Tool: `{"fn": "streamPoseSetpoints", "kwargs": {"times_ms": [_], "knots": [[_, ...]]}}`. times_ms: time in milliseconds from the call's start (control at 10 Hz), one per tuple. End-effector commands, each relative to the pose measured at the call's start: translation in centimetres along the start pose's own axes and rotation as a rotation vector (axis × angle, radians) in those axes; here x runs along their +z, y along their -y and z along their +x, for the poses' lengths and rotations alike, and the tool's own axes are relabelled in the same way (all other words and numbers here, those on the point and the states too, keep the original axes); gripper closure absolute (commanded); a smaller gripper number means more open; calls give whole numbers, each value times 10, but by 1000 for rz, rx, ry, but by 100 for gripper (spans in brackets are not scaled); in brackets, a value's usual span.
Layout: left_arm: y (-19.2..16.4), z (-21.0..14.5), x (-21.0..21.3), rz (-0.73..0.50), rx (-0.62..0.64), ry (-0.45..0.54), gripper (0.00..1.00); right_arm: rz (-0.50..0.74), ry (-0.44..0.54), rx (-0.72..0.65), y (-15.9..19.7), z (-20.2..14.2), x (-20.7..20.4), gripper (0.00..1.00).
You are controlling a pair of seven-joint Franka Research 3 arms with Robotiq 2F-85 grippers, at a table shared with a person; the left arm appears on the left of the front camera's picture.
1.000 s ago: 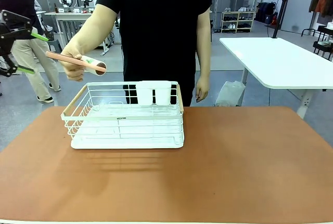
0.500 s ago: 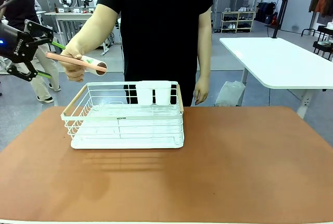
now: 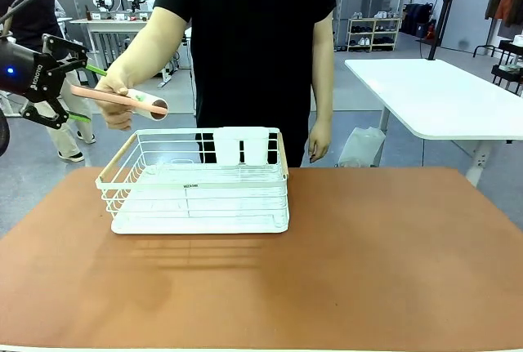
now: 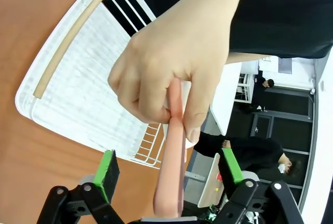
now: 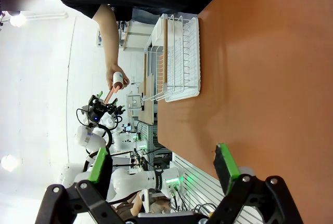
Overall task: Clean the table.
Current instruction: Pick up the Lint Roller when the human hands it over.
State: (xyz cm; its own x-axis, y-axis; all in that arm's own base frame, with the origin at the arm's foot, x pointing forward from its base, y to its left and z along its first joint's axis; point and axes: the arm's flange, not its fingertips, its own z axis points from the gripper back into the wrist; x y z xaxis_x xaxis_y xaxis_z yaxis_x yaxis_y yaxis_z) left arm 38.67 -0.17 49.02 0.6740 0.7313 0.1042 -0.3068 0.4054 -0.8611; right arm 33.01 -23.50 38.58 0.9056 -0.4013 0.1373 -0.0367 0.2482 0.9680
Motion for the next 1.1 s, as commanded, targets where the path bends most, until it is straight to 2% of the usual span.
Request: {"fn": "streamPoseSetpoints", "kwargs": {"times_ms": [0, 100, 200, 300, 400, 500, 600, 700, 900, 1000], "knots": [[-4, 2, -12, -42, -12, 13, 14, 10, -4, 9, -3, -1, 2, 0], [-4, 4, -14, -53, -10, 20, 29, 10, -4, 9, -3, -1, 2, 0], [-5, 6, -15, -56, -6, 30, 34, 10, -4, 9, -3, -1, 2, 0], [-6, 7, -15, -57, -6, 33, 49, 10, -4, 9, -3, -1, 2, 0], [-6, 8, -15, -57, -6, 35, 53, 10, -4, 9, -3, -1, 2, 0], [-6, 7, -15, -61, -6, 38, 69, 10, -4, 9, -3, -1, 2, 0], [-6, 8, -15, -65, 5, 48, 73, 10, -4, 9, -3, -1, 2, 0], [-6, 7, -16, -64, 4, 46, 89, 10, -4, 9, -3, -1, 2, 0], [-6, 6, -15, -72, 9, 45, 100, 10, -4, 9, -3, -1, 2, 0], [-5, 7, -10, -89, 17, 38, 100, 10, -4, 9, -3, -1, 2, 0]]}}
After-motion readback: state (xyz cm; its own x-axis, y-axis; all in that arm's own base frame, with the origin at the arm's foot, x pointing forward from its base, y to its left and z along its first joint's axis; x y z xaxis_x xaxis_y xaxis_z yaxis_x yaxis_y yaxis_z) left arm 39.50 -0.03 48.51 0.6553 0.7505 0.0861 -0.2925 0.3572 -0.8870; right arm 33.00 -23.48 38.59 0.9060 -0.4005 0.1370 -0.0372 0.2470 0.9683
